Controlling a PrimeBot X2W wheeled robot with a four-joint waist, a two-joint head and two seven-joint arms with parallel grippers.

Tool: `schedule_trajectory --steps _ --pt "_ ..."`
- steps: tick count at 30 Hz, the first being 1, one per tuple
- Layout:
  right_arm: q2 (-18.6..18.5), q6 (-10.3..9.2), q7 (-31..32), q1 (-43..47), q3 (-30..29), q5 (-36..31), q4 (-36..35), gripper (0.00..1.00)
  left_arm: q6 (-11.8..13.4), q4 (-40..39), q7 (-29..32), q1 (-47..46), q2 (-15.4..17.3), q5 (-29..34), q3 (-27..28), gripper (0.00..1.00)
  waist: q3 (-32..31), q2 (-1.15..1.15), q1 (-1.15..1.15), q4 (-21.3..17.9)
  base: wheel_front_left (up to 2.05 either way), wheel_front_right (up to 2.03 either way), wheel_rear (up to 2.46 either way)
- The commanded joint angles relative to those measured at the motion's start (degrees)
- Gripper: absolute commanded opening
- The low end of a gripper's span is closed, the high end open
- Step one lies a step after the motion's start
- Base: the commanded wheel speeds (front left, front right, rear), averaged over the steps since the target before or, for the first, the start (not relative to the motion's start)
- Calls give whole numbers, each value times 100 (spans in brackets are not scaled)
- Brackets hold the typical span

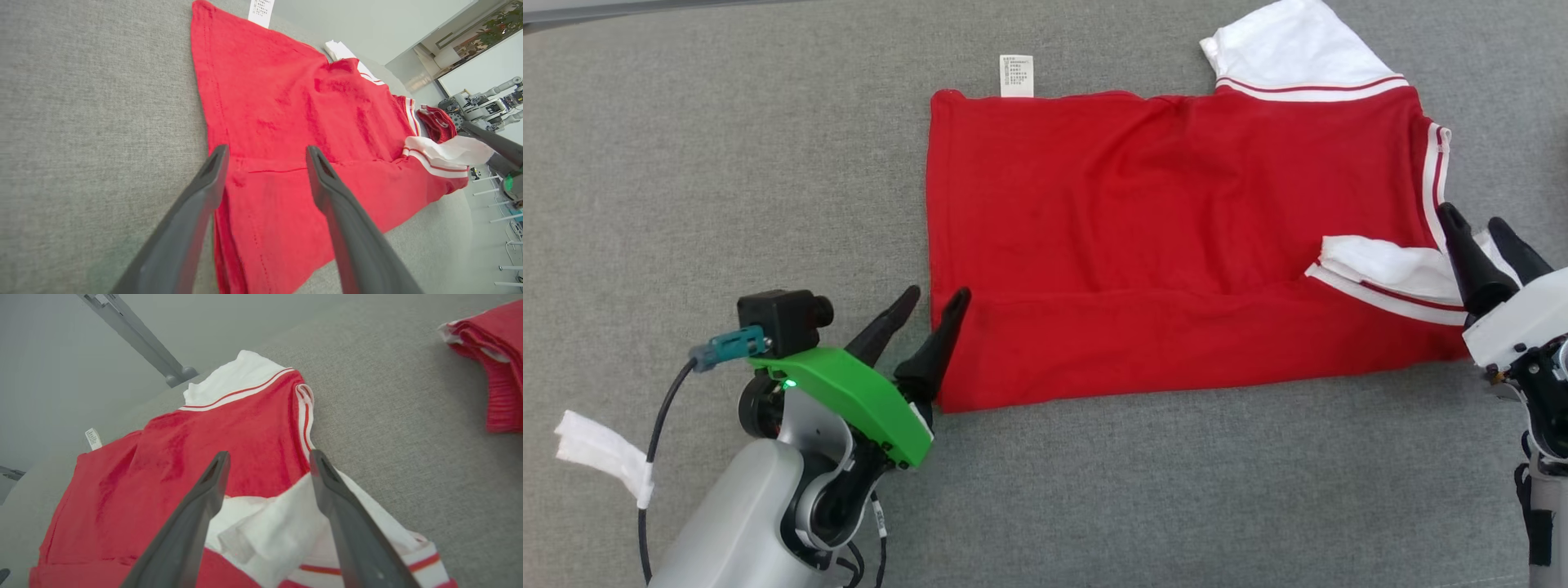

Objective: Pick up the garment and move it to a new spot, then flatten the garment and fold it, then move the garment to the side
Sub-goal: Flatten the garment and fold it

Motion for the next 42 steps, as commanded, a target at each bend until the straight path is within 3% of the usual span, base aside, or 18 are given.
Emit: schedule_trajectory --steps 1,6,11,21,22,23,24,25,26,36,37,38,39,42 --pt "-111 2 -47 269 59 40 -216 100 2 26 -71 135 19 -49 51 100 6 0 0 -66 0 0 0" --pt "-781 2 13 1178 376 -362 -970 100 -64 -222 -131 676 232 -170 76 100 5 0 0 -220 0 0 0" --pt "-1159 2 56 1711 260 -618 -890 100 37 -380 -27 1020 328 -290 67 100 76 0 0 -290 0 0 0" --pt "-1128 2 -127 900 624 -671 325 100 -105 298 239 601 105 -472 -54 100 399 0 0 -260 0 0 0" --pt "-1133 2 -139 808 687 -648 437 100 -137 375 273 579 74 -524 -69 96 410 0 0 -253 0 0 0" --pt "-1174 2 -150 715 759 -653 591 100 -174 474 304 557 24 -568 -86 47 417 0 0 -239 0 0 0" --pt "-1188 2 -165 646 806 -638 714 100 -202 542 305 530 -6 -575 -107 35 415 0 0 -222 0 0 0" --pt "-1169 2 -202 571 846 -566 849 100 -232 628 294 512 -50 -594 -132 9 398 0 0 -198 0 0 0" --pt "-1186 2 -218 539 882 -529 925 100 -259 694 304 511 -84 -615 -167 0 381 0 0 -177 0 0 0" --pt "-1509 2 -188 597 1109 -76 1246 99 -502 1105 167 704 -347 -897 -382 0 91 0 0 -60 0 0 0" --pt "-1524 2 -161 613 1126 -43 1267 46 -507 1128 126 685 -354 -905 -389 0 78 0 0 -58 0 0 0" --pt "-1556 2 -154 629 1136 -19 1277 11 -515 1158 110 660 -363 -909 -393 0 66 0 0 -56 0 0 0" --pt "-1584 2 -148 657 1151 3 1300 0 -517 1196 89 645 -369 -915 -409 0 41 0 0 -52 0 0 0" --pt "-1666 2 -174 756 1123 64 1369 0 -541 1290 17 663 -370 -953 -427 0 -79 0 0 -60 0 0 0"
